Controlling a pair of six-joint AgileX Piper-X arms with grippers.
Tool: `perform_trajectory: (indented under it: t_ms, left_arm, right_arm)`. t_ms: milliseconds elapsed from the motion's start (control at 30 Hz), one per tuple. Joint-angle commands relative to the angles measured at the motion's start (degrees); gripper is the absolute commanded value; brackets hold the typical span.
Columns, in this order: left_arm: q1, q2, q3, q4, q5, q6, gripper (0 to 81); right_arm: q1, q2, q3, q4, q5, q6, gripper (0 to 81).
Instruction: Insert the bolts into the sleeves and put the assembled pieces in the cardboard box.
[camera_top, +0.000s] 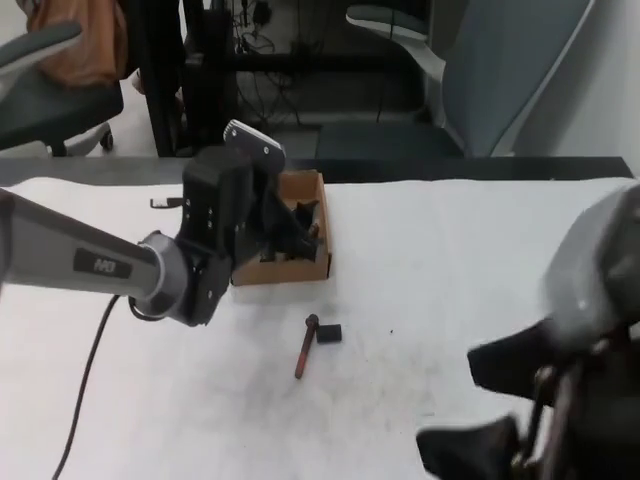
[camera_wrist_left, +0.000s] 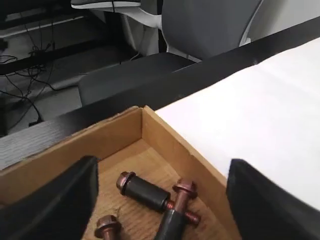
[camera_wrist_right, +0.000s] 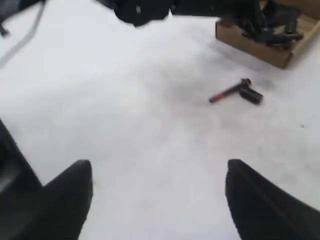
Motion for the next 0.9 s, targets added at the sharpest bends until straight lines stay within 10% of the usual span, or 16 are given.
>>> perform_trajectory:
  t_ms: [0, 400, 867]
  left_arm:
    - [0.43, -3.50, -0.78, 3.52, 0.04, -3.80, 70.0]
    - [3.91, -27.73, 0.22, 49.36, 3.02, 2.13, 70.0]
    - [10.02, -49.24, 20.06, 51.76, 11.76, -4.89, 70.0]
  right_arm:
    - [-0.78, 4.90, -0.28, 0.12, 3.43, -11.32, 68.6]
    - [-13.86, 37.30, -4.50, -19.84, -3.73, -39.89, 65.4]
    - [-17.01, 59.52, -21.84, -21.51, -5.56, -65.30, 55.4]
